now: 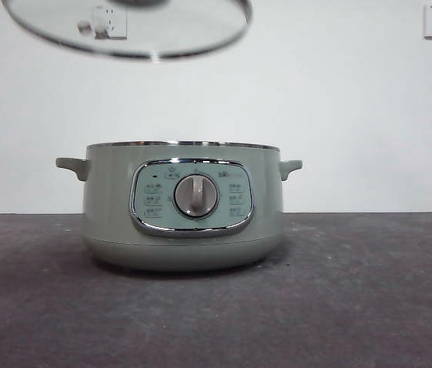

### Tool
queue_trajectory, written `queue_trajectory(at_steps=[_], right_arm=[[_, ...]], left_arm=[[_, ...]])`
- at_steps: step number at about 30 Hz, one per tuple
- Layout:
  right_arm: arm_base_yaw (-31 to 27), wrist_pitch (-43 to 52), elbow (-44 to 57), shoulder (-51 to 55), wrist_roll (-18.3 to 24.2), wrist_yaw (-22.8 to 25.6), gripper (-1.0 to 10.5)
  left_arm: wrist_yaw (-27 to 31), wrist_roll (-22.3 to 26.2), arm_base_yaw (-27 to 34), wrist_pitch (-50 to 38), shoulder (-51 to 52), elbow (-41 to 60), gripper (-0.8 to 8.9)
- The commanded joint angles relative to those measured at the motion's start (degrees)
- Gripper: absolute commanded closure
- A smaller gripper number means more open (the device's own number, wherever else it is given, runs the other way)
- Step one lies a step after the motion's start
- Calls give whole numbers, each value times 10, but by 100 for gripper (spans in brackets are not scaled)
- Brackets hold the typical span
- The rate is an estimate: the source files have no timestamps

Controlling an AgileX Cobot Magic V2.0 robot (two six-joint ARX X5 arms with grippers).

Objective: Pick up the egg,open the lid,put the egg in the pot,close the lid

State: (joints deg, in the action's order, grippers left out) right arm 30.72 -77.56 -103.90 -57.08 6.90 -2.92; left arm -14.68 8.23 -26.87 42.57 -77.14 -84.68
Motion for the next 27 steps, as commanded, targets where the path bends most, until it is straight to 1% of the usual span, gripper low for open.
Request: queue_trajectory(at_steps=[1, 3, 5, 8, 14, 20, 23, 27], right_arm=[[0, -13, 36, 43, -23, 4, 476], [0, -13, 57, 73, -32, 10, 476], [0, -13, 79, 106, -44, 22, 476], [0, -13, 109, 151, -60, 36, 476], [0, -13, 161, 219, -97, 40, 475], [0, -13, 196, 257, -115, 45, 476], [0, -13, 211, 266, -115, 56, 476], [0, -13, 218, 269, -115, 57, 476]], left_arm=[[-3, -14, -5, -89, 5, 40, 820], [-2, -20, -7, -125, 1, 64, 820], [11, -22, -7, -157, -7, 85, 820], [17, -22, -8, -175, -27, 91, 820], [25, -23, -13, -220, -78, 91, 820], [32, -23, -20, -241, -119, 91, 820], [44, -23, -24, -248, -132, 91, 820], [45, -23, -24, -252, -144, 91, 820]])
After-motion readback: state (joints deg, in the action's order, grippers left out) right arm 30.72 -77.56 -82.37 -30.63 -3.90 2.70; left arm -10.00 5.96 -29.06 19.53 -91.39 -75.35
